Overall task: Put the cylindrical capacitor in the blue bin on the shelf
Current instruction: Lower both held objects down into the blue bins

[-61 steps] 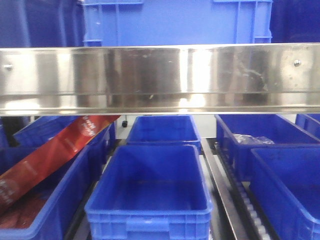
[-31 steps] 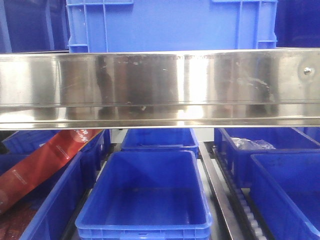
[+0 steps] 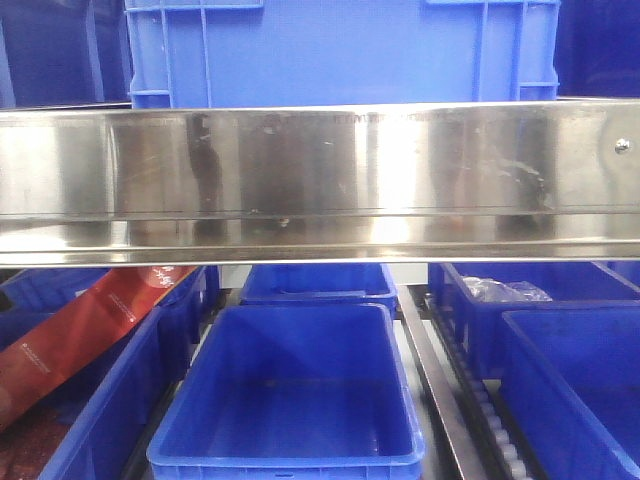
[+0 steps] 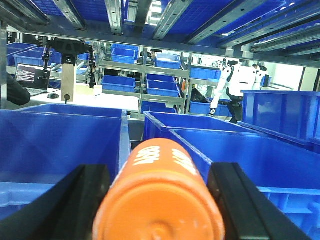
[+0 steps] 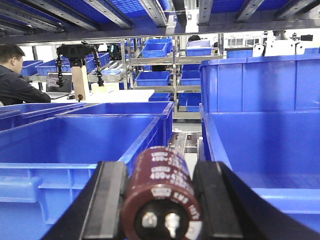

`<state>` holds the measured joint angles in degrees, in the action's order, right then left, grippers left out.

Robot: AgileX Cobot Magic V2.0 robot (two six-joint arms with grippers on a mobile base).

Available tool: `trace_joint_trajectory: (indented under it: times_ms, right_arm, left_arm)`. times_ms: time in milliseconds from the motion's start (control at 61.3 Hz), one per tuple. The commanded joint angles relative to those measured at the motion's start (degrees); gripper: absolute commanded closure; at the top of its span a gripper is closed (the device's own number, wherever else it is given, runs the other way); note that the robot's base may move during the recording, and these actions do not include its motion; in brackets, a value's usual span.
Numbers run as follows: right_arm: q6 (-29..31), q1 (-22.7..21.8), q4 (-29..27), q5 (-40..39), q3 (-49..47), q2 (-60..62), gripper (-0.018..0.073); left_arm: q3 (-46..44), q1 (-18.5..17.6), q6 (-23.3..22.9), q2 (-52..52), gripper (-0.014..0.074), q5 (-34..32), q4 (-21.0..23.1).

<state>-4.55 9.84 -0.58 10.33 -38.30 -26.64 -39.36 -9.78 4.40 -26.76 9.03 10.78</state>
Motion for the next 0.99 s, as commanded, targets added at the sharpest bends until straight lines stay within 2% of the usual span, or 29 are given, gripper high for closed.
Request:
trace_joint_trajectory:
  times_ms: [0, 212, 359, 440, 522, 652, 799, 979]
  right_arm:
    - [0.0, 0.0, 0.6, -1.9, -0.2, 0.2, 0.0727]
    - [0.0, 0.0, 0.6, -3.9, -0.2, 0.2, 0.0727]
    - [0.0, 0.1, -2.8, -2.5, -1.0, 0.1, 0.0727]
    - [0.7, 0.2, -1.6, 0.0, -3.6, -1.9, 0.0727]
    - [4.0, 1.1, -0.9, 0.1, -7.2, -5.7, 0.0727]
    - [4.5, 3.8, -0.9, 0.3, -14.3, -15.2, 0.0727]
    - [4.5, 7.6, -0.9, 0.1, -21.2, -26.4, 0.0727]
    - [4.5, 11.1, -0.9, -3.0, -28.3, -38.1, 0.0727]
  left_arm:
    - [0.0, -0.2, 0.0, 0.3, 0.0708, -1.0, 0.5]
    - [0.0, -0.2, 0.0, 0.1, 0.0708, -2.0, 0.5]
    - [-0.5, -0.2, 0.0, -0.4, 0.0708, -1.3, 0.5]
    - [-4.7, -0.4, 0.0, -3.8, 0.0708, 2.5, 0.5]
    - [-9.3, -1.6, 0.5, -8.7, 0.0708, 4.6, 0.5]
    - [-17.7, -6.1, 3.2, -19.7, 0.0708, 4.8, 0.5]
    - [-26.3, -11.7, 3.2, -32.1, 0.0708, 4.1, 0.5]
    - [-35.1, -15.8, 3.2, -44.6, 0.0708, 0.9, 0.5]
